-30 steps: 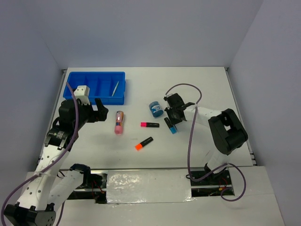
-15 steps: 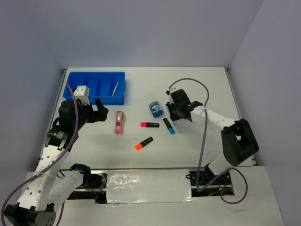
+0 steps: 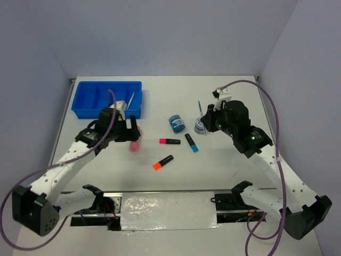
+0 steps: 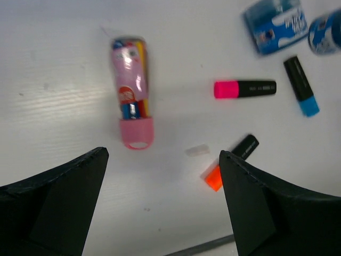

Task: Sort the stationery into containers
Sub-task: Pick up the pen from the center of the board, then close the pen cap on the pen.

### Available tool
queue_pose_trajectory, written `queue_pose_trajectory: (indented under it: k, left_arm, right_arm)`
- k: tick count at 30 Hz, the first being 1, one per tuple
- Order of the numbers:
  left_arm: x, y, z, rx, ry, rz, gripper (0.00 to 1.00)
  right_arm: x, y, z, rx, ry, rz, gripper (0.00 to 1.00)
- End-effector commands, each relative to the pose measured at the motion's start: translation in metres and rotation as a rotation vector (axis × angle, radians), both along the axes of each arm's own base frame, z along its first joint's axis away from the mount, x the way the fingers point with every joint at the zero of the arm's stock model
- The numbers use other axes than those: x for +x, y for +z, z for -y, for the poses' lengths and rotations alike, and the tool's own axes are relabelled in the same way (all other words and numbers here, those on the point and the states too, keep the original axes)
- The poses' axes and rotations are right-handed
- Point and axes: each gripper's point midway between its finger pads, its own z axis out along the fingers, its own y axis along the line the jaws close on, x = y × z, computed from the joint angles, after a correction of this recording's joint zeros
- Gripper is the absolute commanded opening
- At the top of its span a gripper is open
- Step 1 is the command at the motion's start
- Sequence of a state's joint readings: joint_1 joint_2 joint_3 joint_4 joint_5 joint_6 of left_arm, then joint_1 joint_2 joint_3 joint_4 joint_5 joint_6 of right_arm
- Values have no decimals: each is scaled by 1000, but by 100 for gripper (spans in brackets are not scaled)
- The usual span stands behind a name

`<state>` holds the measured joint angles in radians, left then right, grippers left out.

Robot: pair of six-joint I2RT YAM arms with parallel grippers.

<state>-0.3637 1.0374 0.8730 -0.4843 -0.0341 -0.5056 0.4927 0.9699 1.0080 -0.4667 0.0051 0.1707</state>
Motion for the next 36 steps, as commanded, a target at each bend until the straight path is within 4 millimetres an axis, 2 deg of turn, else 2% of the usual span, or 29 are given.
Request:
queue_pose_trajectory:
  k: [1, 2, 3, 7, 10, 11, 14, 15, 17, 20, 24, 26, 28, 29, 31, 36]
  left_arm:
    - [6, 2, 39, 56, -31, -18, 97]
    - [1, -2, 55, 74, -76, -28, 96]
    - [6, -9, 63, 87, -56, -61, 95]
    - [5, -25, 71, 95, 31, -118, 94]
    - [0, -30, 61, 56, 218, -149, 92]
    - [-7, -34, 53, 73, 284, -165, 92]
    - [-18, -36, 54, -77, 574, -202, 90]
    - [-32, -44, 46, -55, 641, -242, 88]
    - [-41, -52, 50, -92, 714, -277, 78]
    - [-47, -65, 61, -162, 820, -373, 77]
    - [-46, -77, 73, -190, 917, -435, 76]
    - [-45, -82, 86, -238, 923, -480, 74]
    - [-43, -92, 95, -242, 943, -509, 73]
    - [-47, -103, 95, -206, 977, -541, 72]
    - [-40, -102, 106, -208, 968, -545, 72]
    - [-35, -107, 110, -171, 1022, -526, 72]
  right_arm:
    - [-22, -11, 1, 12, 35, -70, 0]
    - [-26, -11, -1, 21, 54, -74, 0]
    - [-33, -13, -3, 37, 76, -76, 0]
    - [-45, -17, -6, 70, 110, -75, 0]
    - [-49, -25, -3, 55, 111, -85, 0]
    - [-49, -26, -3, 55, 110, -87, 0]
    - [-50, -29, -5, 61, 120, -85, 0]
    - [-49, -29, -4, 65, 118, -82, 0]
    - [-50, -28, -6, 75, 126, -78, 0]
    - [-54, -25, -7, 86, 137, -70, 0]
    - [-60, -19, -3, 87, 139, -53, 0]
    - [-63, -17, -2, 92, 144, -48, 0]
    - [-67, -16, -1, 96, 149, -45, 0]
    - [-68, -15, -2, 96, 154, -45, 0]
    - [-71, -12, -3, 103, 170, -45, 0]
    - [-77, -10, -2, 103, 183, -37, 0]
